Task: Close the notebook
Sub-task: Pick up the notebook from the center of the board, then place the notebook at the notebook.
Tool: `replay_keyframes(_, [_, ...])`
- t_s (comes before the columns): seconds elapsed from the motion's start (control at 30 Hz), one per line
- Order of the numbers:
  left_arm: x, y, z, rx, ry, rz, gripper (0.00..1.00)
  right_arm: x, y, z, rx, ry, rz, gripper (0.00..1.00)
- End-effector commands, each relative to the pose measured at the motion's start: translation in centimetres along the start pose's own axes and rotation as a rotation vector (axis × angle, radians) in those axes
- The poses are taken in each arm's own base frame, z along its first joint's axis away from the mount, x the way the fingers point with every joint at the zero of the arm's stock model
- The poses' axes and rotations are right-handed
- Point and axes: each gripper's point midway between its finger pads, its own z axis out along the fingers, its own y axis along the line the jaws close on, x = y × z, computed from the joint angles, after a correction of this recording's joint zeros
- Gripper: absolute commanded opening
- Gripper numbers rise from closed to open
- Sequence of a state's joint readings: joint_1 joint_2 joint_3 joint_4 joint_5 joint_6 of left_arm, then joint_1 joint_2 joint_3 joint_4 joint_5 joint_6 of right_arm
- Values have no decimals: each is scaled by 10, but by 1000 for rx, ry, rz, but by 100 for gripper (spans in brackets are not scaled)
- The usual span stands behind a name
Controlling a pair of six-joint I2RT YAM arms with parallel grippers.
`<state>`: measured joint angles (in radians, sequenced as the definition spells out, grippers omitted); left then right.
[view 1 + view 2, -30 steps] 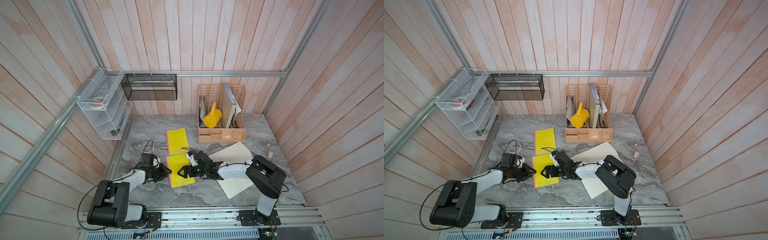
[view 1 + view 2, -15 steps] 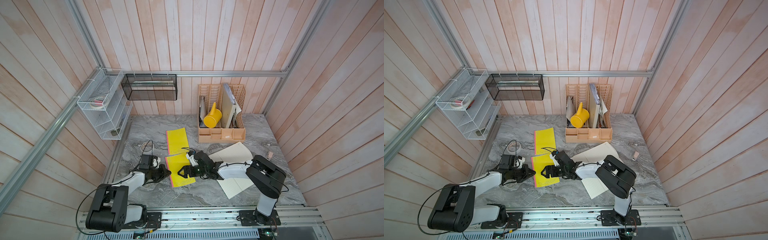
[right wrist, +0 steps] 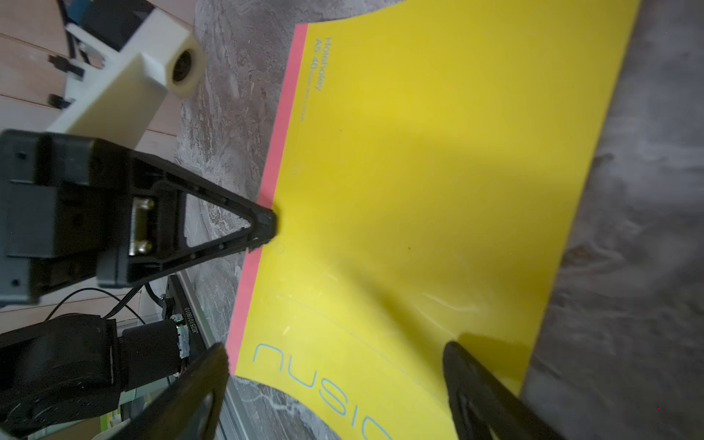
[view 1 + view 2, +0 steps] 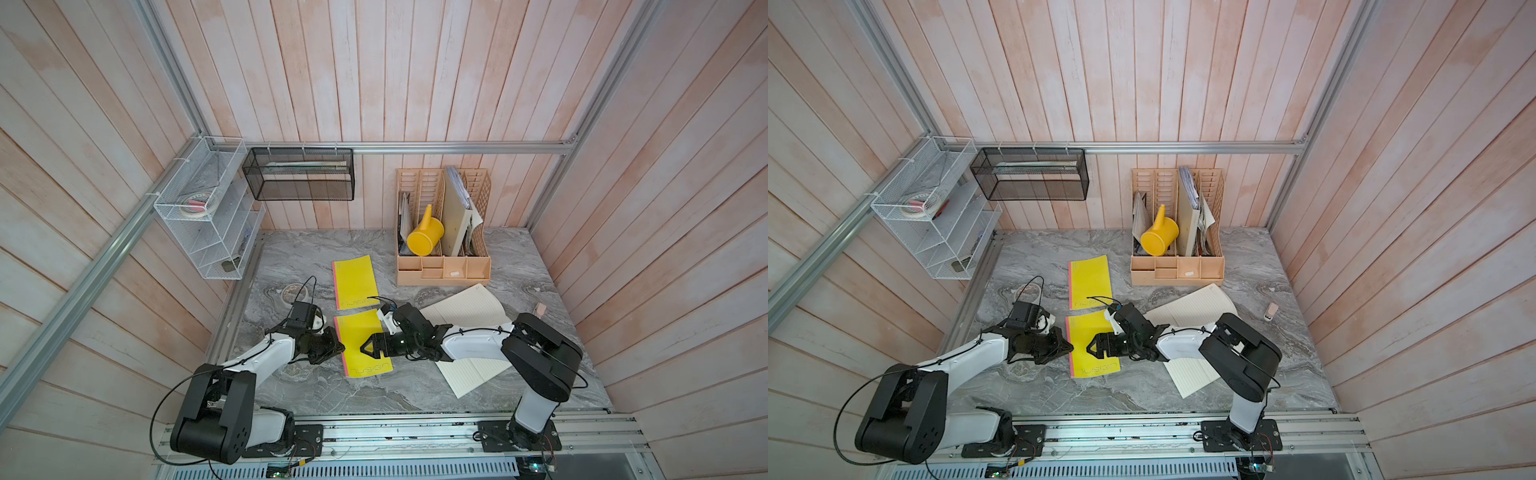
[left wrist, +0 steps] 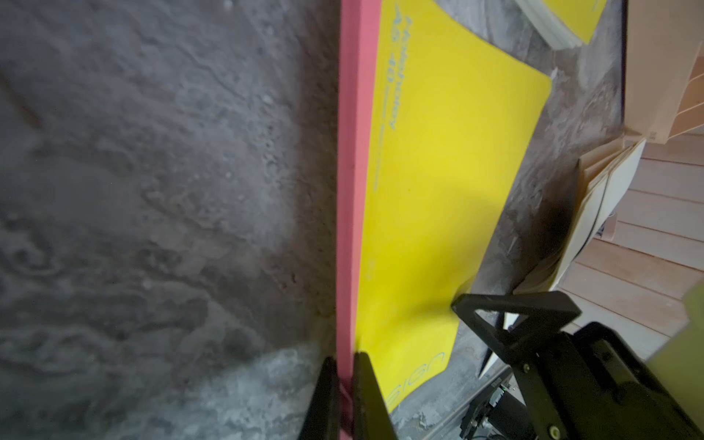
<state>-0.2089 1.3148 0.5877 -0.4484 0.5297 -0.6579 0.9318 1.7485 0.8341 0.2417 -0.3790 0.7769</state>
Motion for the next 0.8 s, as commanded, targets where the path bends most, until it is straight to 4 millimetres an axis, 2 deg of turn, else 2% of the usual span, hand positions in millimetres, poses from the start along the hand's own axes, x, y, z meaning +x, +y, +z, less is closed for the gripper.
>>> replay_keyframes(0.0, [4,-8,-24,-72,20,-6,0,-3,-10,-20,62,-9,11,90])
replay_keyframes(0.13, [-13,-45,-57,-55,-17,56,0,-23,-6,-49,75,-83,-2,90])
replay_keyframes(0.2, [-26,-71,-72,-11,-38,94,0,-35,-5,-68,76,-132,-5,90])
replay_keyframes(0.4, [-67,-142,-102,120,-88,174,0,-61,-16,-119,93,-243,1,90])
replay_keyframes(0.53, [-92,-186,-121,200,-115,214,0,-65,-23,-135,97,-277,15,90])
replay_keyframes(0.63, [-107,-205,-127,215,-118,236,0,-65,-28,-140,97,-285,24,90])
replay_keyframes(0.77, [-115,-223,-134,258,-122,251,0,-63,-34,-141,104,-286,31,90])
